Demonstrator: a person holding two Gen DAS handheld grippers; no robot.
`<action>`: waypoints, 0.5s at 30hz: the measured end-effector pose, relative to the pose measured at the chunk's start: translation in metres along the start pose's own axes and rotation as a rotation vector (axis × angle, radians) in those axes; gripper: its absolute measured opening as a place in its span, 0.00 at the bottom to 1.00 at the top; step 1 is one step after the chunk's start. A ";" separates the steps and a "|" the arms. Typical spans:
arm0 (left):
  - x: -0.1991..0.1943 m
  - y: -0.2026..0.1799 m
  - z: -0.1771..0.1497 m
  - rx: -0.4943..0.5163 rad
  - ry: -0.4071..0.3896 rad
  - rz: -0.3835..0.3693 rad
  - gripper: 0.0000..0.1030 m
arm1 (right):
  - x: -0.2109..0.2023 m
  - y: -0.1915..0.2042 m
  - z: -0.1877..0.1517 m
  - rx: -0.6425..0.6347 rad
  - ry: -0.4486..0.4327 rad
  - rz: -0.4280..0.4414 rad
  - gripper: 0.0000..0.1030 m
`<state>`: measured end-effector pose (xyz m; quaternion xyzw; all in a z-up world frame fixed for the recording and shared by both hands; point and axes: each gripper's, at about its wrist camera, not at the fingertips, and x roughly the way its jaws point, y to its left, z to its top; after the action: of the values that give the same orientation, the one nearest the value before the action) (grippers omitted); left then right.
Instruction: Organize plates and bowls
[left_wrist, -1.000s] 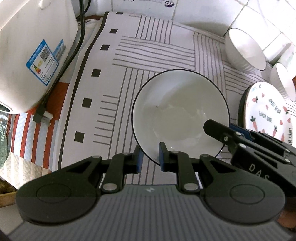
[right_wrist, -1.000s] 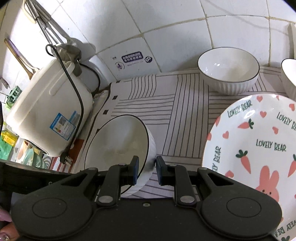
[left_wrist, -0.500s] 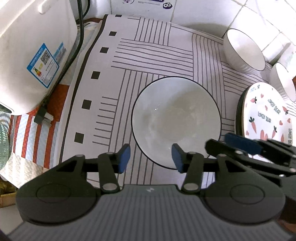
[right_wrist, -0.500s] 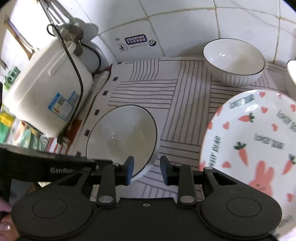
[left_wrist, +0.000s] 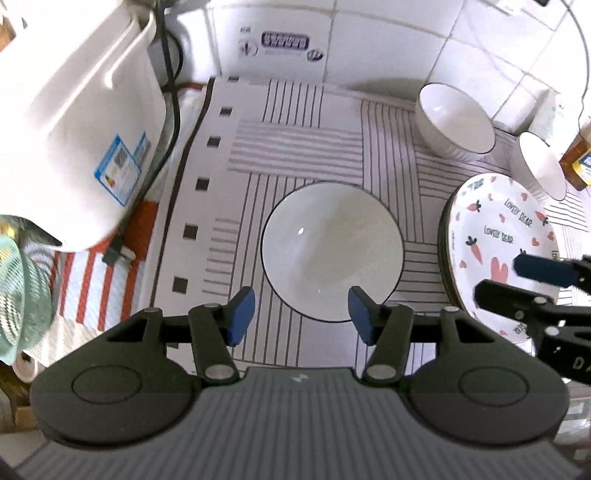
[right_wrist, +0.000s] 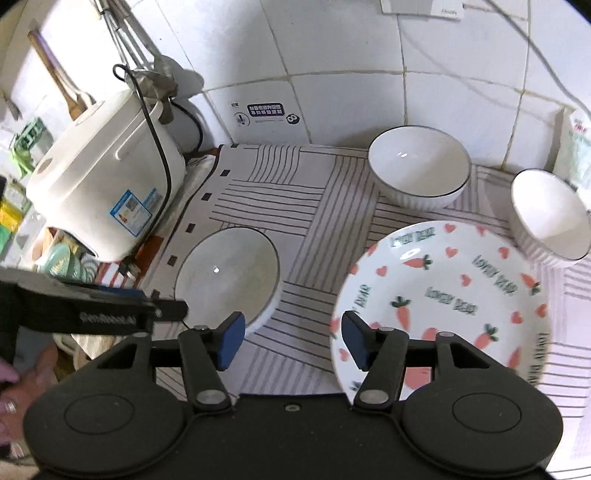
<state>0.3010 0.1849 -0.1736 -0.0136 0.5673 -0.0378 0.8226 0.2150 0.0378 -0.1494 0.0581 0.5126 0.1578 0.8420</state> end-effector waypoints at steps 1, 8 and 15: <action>-0.002 -0.002 0.001 0.002 -0.005 0.005 0.54 | -0.005 -0.002 0.000 -0.013 -0.005 -0.009 0.63; -0.013 -0.016 0.008 -0.037 -0.039 0.014 0.58 | -0.030 -0.021 0.003 -0.089 -0.029 -0.032 0.69; -0.024 -0.042 0.021 -0.034 -0.096 0.025 0.74 | -0.050 -0.052 0.006 -0.200 -0.135 -0.020 0.85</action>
<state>0.3105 0.1447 -0.1407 -0.0224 0.5280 -0.0172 0.8488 0.2096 -0.0275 -0.1182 -0.0207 0.4368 0.1956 0.8778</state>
